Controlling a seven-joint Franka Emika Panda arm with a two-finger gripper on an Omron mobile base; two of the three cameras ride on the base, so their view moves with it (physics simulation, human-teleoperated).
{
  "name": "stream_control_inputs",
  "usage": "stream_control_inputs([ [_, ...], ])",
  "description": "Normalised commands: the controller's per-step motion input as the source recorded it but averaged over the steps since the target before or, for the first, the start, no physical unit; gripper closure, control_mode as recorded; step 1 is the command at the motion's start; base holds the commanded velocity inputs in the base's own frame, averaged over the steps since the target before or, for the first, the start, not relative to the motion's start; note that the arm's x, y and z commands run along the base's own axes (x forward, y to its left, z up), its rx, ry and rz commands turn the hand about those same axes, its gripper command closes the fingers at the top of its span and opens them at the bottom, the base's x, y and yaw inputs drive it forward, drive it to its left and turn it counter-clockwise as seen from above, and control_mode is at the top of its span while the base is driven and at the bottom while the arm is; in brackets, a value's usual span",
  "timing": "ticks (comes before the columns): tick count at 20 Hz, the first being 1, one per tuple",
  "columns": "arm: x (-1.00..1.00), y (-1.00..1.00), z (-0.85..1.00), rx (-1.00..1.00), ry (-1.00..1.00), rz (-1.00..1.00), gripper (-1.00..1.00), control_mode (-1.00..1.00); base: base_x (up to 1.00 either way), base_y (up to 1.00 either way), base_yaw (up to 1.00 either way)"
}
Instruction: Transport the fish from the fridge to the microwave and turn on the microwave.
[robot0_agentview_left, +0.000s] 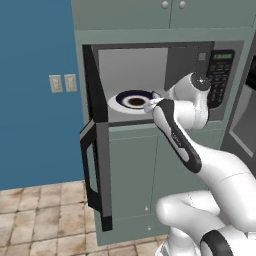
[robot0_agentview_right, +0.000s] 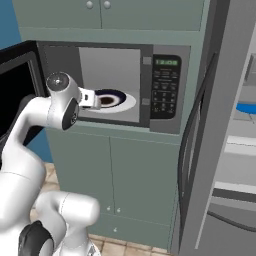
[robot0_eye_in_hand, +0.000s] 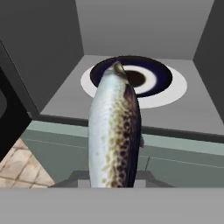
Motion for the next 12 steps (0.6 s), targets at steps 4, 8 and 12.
stream_control_inputs([
  [4, 0.39, 0.00, 0.03, 0.00, -0.08, 0.00, 1.00, -1.00, 0.00, 0.00, 0.00],
  [8, 0.40, 0.00, 0.08, 0.00, 0.00, 0.00, 1.00, -1.00, 0.00, 0.00, 0.00],
  [12, 0.45, 0.00, 0.02, 0.00, 0.01, 0.00, 1.00, -1.00, 0.00, 0.00, 0.00],
])
